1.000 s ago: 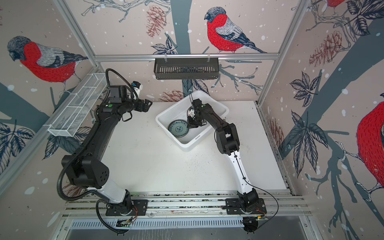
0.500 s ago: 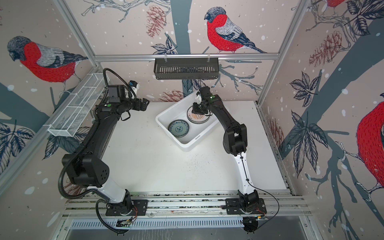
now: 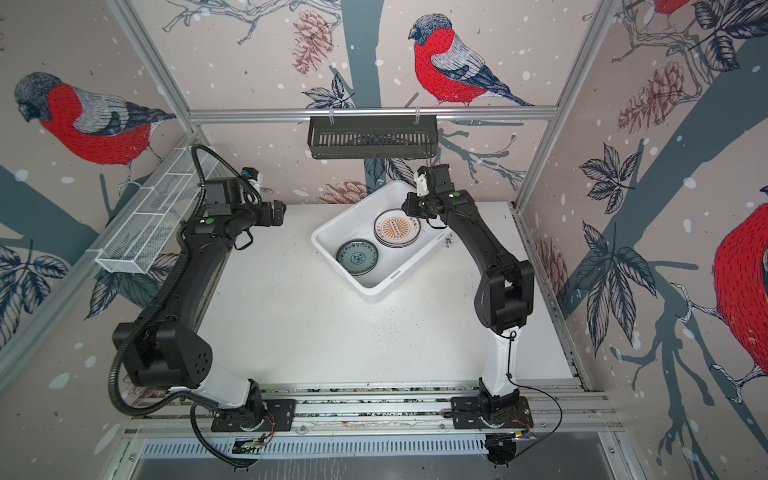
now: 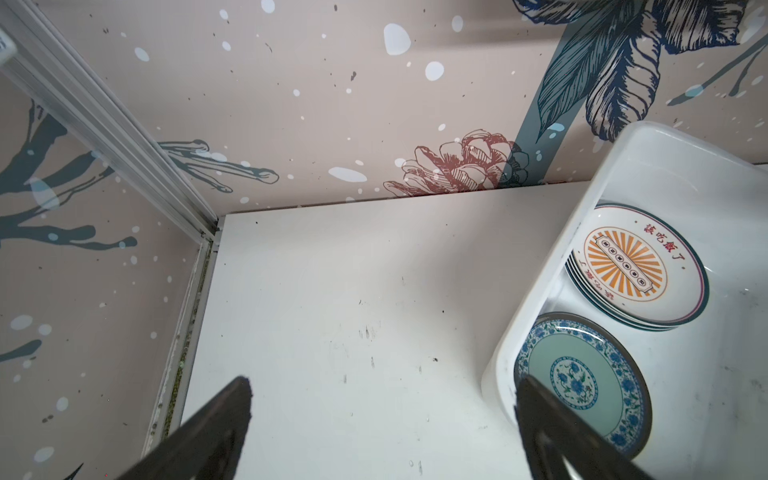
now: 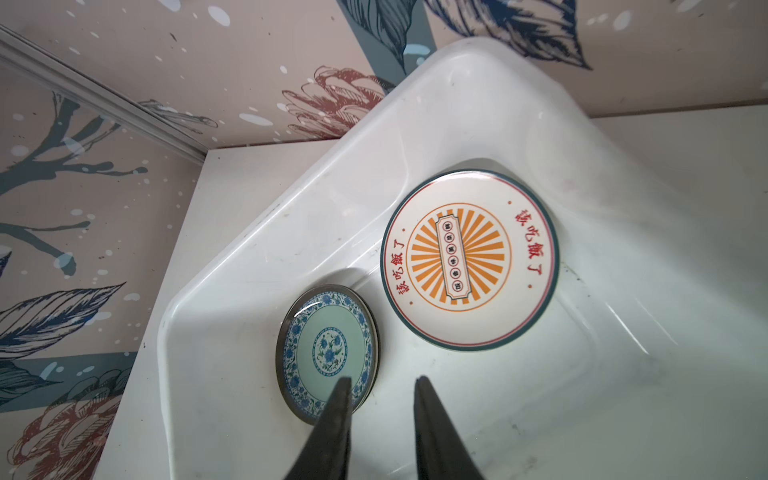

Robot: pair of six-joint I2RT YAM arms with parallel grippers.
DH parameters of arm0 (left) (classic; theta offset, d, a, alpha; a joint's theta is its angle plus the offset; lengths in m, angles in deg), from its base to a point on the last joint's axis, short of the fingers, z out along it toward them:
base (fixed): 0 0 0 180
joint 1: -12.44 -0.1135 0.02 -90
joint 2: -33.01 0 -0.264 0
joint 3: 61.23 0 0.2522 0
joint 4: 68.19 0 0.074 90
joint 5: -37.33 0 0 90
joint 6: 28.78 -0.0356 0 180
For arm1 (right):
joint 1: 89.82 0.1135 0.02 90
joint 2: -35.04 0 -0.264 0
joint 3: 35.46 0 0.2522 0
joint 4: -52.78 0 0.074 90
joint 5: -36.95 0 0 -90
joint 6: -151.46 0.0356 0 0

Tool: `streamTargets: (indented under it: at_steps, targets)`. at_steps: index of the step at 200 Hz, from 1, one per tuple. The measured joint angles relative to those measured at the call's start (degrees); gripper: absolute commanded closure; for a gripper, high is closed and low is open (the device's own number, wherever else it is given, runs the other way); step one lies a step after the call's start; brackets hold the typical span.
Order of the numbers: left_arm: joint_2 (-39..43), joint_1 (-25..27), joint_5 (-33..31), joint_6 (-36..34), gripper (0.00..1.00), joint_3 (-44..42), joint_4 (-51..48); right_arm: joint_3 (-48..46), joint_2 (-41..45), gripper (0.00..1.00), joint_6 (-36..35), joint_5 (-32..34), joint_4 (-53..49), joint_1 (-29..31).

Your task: Place the plates into the plastic bin on the countertop

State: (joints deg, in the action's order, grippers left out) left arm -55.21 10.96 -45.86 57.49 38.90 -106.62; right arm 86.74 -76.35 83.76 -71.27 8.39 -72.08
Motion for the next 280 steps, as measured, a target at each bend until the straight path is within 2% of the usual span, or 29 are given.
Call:
streamTargets:
  at_steps: [23, 51, 60, 66, 71, 74, 77, 125, 157, 202, 226, 264, 280]
  targets:
    - [3.3, -0.5, -1.8, 1.4, 0.02, -4.2, 0.2, -9.2, 7.4, 0.64, 1.1, 1.5, 7.3, -2.2]
    - [10.9, -0.6, -2.3, 2.2, 0.02, -13.9, 2.8, -21.4, 16.1, 0.54, 3.2, 4.5, 17.6, -3.7]
    - [13.2, -0.6, -1.9, 2.5, 0.02, -17.2, 4.1, -24.9, 18.5, 0.44, 3.2, 6.1, 20.5, -3.7]
    - [14.7, -0.6, -1.6, 3.0, 0.02, -19.5, 4.9, -27.4, 20.1, 0.34, 3.2, 7.1, 22.4, -3.8]
    - [15.9, -0.6, -1.0, 3.3, 0.02, -21.5, 5.4, -29.4, 21.2, 0.19, 3.1, 8.1, 24.3, -3.8]
    - [16.7, -0.6, -0.7, 3.3, 0.02, -22.9, 5.8, -30.8, 22.0, 0.03, 3.3, 8.9, 25.6, -3.9]
    - [17.3, -0.6, -0.6, 3.3, 0.02, -24.0, 5.9, -31.9, 22.6, 0.0, 3.1, 9.6, 26.4, -3.9]
    - [28.3, -0.7, 0.7, 3.7, 0.02, -44.4, 14.8, -47.9, 29.5, 0.01, 1.0, 19.0, 40.6, -6.1]
    - [33.4, -0.8, -0.6, 4.2, 0.02, -56.2, 28.9, -57.3, 31.8, 0.0, -4.5, 24.4, 48.8, -7.3]
    - [34.9, -1.0, -5.2, 4.8, 0.02, -70.2, 49.5, -70.9, 36.9, 0.0, -11.9, 32.9, 60.7, -8.1]
    - [31.2, -1.0, -5.3, 4.8, 0.02, -75.1, 61.6, -76.6, 37.3, 0.01, -14.3, 36.1, 66.0, -8.5]
    - [16.5, -1.0, -5.3, 7.2, 0.01, -79.7, 81.9, -83.8, 35.5, 0.0, -14.7, 42.2, 72.6, -8.9]
    - [14.0, -1.4, -5.3, 7.8, 0.01, -80.5, 85.6, -88.8, 36.5, 0.0, -14.8, 44.0, 76.1, -9.3]
